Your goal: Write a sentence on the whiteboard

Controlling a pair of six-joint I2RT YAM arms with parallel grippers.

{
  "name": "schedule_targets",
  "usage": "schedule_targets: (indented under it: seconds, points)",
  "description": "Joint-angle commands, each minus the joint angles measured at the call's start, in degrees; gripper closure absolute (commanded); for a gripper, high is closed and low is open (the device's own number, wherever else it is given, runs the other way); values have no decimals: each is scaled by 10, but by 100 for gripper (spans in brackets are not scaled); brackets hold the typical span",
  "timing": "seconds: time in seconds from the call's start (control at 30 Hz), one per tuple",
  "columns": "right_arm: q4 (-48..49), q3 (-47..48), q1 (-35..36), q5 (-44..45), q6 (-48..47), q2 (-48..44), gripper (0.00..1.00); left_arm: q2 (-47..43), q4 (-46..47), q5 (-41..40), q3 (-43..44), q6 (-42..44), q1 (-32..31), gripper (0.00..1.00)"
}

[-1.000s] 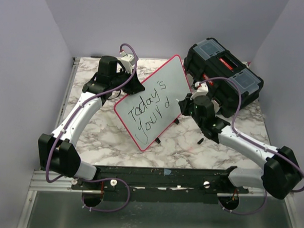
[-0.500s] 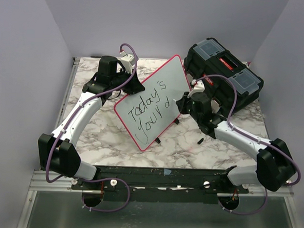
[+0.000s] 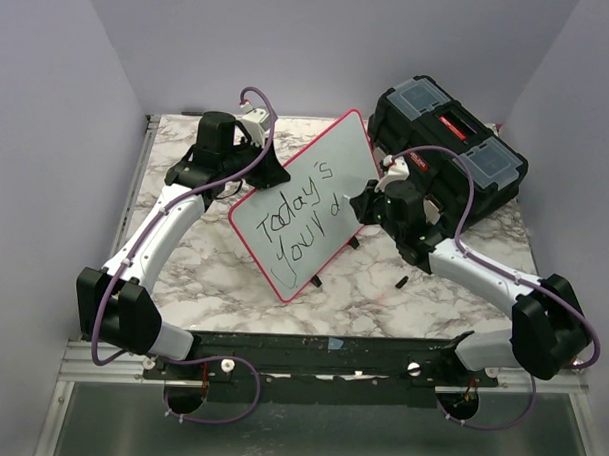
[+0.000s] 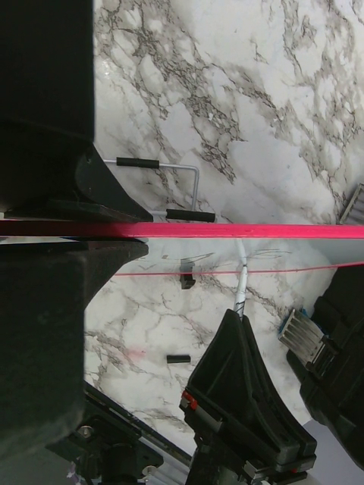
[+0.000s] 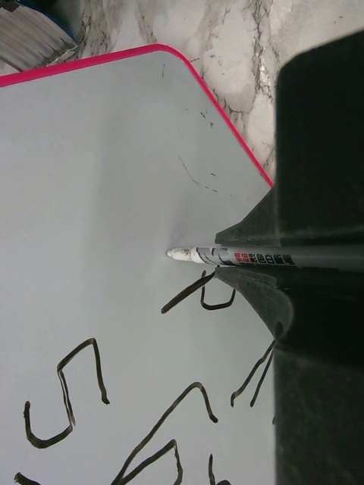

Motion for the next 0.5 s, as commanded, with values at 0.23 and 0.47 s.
schedule_targets:
  seconds: [0.23,0.47]
  points:
    - [23,-13,-2,-66,20,3,99,4,-28,-9,-3,47,-13,100]
    - [25,-37,-2,-67,26,-1,99,4,-28,-9,-4,48,-14,100]
